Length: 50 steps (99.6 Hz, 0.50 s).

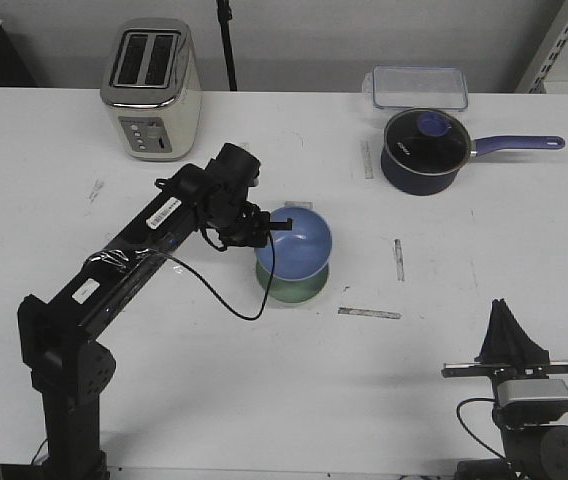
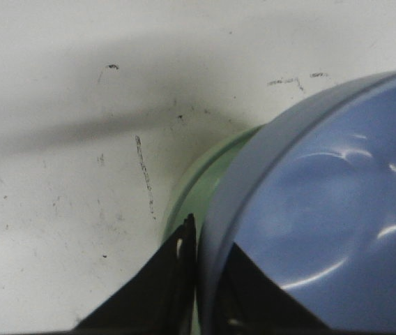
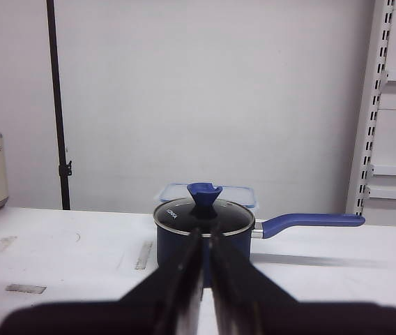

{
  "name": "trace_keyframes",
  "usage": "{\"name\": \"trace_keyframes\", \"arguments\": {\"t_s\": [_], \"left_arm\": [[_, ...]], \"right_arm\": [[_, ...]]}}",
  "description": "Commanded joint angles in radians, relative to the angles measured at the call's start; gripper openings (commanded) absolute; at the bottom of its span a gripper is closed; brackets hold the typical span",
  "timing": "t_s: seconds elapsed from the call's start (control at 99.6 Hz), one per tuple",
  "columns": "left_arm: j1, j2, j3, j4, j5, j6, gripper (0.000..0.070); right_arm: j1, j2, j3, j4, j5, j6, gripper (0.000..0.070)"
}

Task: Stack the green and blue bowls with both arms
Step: 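Carry the blue bowl with the left gripper over the green bowl, then lower the blue bowl into the green bowl with the left gripper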

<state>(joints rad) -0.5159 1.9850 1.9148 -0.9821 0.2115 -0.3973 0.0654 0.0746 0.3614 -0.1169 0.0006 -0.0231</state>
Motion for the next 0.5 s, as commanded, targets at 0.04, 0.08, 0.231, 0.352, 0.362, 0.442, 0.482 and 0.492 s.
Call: {"name": "trace_keyframes", "arguments": {"t_s": [0.04,0.08,0.231,0.352,0.362,0.442,0.482,0.492], "left_arm": [[-0.015,0.025,-0.010,-0.003,0.002,-0.009,0.0001],[-0.016,0.025,-0.017,-0.002,0.002,-0.009,0.0001],[-0.016,0.025,-0.031,-0.004,0.002,-0.009,0.0001],[-0.020,0.025,-0.032,-0.005,0.003,-0.008,0.0001],[-0.021,0.025,-0.032,-0.006,0.003,-0.008,0.0001],[-0.026,0.025,-0.032,-0.010,0.003,-0.008,0.0003],[-0.027,0.025,-0.032,-0.010,0.003,-0.008,0.0003],[-0.027,0.025,-0.032,-0.010,0.003,-0.008,0.0003]], "right_arm": [[0.000,-0.003,0.003,0.011,0.000,-0.007,0.0009],[0.000,-0.003,0.003,0.011,0.000,-0.007,0.0009],[0.000,-0.003,0.003,0.011,0.000,-0.007,0.0009],[0.000,-0.003,0.003,0.011,0.000,-0.007,0.0010],[0.000,-0.003,0.003,0.011,0.000,-0.007,0.0010],[0.000,-0.003,0.003,0.011,0.000,-0.007,0.0009],[0.000,-0.003,0.003,0.011,0.000,-0.007,0.0010],[0.000,-0.003,0.003,0.011,0.000,-0.007,0.0010]]}}
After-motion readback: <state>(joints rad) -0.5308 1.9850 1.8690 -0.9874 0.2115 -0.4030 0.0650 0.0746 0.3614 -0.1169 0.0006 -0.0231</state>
